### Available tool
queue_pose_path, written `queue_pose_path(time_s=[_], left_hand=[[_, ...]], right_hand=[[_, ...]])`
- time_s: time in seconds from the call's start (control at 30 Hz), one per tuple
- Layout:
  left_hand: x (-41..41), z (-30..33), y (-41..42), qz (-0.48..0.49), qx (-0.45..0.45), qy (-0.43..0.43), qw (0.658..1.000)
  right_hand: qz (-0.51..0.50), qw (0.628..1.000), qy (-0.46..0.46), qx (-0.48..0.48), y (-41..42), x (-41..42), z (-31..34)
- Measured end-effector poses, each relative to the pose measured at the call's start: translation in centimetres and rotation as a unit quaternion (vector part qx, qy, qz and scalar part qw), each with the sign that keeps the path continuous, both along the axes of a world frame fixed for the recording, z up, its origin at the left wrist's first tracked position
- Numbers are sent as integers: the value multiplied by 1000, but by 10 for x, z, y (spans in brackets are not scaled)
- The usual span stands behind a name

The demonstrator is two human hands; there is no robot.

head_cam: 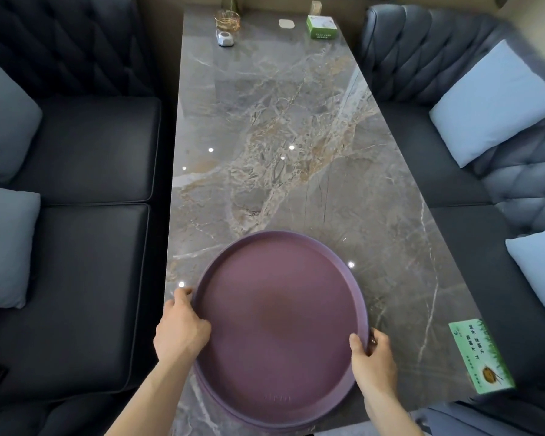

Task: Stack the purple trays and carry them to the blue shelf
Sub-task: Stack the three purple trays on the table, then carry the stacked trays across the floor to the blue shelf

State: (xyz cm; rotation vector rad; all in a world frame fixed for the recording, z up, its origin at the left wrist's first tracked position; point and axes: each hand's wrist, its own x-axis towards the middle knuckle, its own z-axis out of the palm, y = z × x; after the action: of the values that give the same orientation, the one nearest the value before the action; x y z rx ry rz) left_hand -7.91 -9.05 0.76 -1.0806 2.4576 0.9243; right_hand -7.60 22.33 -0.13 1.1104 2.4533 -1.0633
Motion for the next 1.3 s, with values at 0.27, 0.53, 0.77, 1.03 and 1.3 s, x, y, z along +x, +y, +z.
queue_pose_path(time_s=[0.27, 0.53, 0.77, 1.03, 1.3], left_hand=[[-7, 2, -7, 135, 106, 17, 985], [-21, 61, -24, 180, 118, 106, 971], [-55, 154, -42, 145, 84, 240, 956], [-87, 249, -25, 87, 78, 333, 936], [-109, 288, 62, 61, 98, 360, 926]], right_hand=[[3, 999, 22, -26, -6, -16, 11], [70, 990, 97, -69, -31, -72, 74], [124, 968, 197, -88, -51, -113, 171], [118, 947, 291, -68, -35, -145, 272], [73, 942, 321, -69, 56, -145, 315]])
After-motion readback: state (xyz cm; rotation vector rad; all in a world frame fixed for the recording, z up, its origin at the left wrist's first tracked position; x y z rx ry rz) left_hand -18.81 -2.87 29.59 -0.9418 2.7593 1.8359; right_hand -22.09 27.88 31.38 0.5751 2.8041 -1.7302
